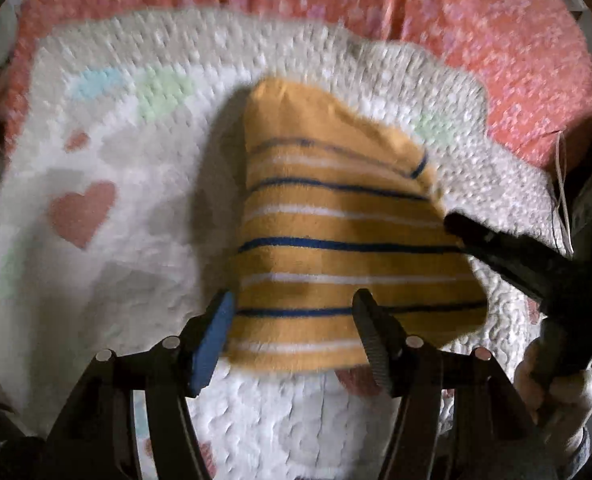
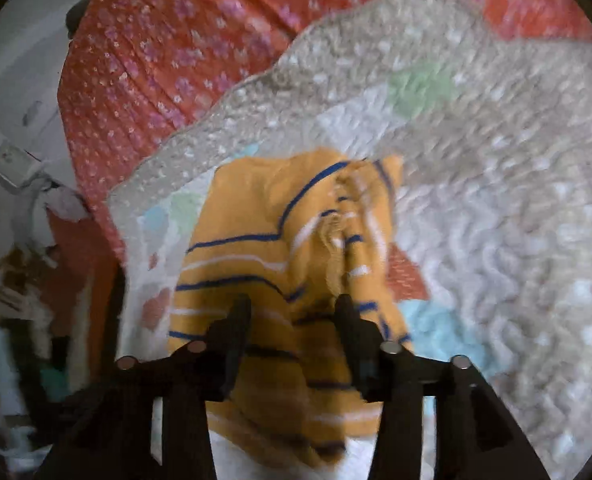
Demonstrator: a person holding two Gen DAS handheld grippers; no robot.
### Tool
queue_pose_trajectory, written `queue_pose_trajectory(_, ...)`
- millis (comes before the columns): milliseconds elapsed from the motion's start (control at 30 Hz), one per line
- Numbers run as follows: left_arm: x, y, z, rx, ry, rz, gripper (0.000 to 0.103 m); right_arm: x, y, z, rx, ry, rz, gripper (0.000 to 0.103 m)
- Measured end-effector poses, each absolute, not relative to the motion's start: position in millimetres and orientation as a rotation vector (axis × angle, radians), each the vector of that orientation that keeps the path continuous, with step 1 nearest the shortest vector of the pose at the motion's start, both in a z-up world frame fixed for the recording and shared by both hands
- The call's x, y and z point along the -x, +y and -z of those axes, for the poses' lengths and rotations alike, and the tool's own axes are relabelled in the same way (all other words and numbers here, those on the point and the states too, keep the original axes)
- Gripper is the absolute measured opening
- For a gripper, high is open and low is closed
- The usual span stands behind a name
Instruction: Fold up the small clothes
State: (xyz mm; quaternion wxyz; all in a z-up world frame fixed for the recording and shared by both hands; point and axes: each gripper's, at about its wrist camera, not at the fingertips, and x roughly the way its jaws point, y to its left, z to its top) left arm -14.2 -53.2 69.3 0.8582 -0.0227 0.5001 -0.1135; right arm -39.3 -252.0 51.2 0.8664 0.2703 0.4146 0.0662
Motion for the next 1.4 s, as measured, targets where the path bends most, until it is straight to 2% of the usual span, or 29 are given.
queue_pose_trajectory(133, 59.2, -45.9, -103.6, -0.01, 0.93, 0.194, 0.062, 73.8, -231.9, -68.1, -0.399, 0.806, -0.067, 0.05)
queue_pose_trajectory(400, 124.9, -27.6, -142.5, -0.018, 0.799, 0.145, 0.074, 140.3, -209.3, -66.9, -0.327, 0.779, 0.031, 0.056)
queue_pose_trajectory(933, 187.2, -23.0, -156.0, 0.002, 0.762, 0.212, 0.076, 193.4, -186.0, -57.6, -0.208, 0.796, 0.116, 0.063)
queue_pose_trajectory(1200, 194.0, -32.0, -150.5, 0.017, 0.785, 0.27, 0.077, 199.9, -172.6, -57.2, -0.078, 0.773, 0.146, 0.065)
queue_pose_trajectory(1400, 193.8, -36.4, -142.1, 0.041, 0.824, 0.309, 0.077, 197.7, -175.2, -52.7, -0.08, 0.79, 0.163, 0.066)
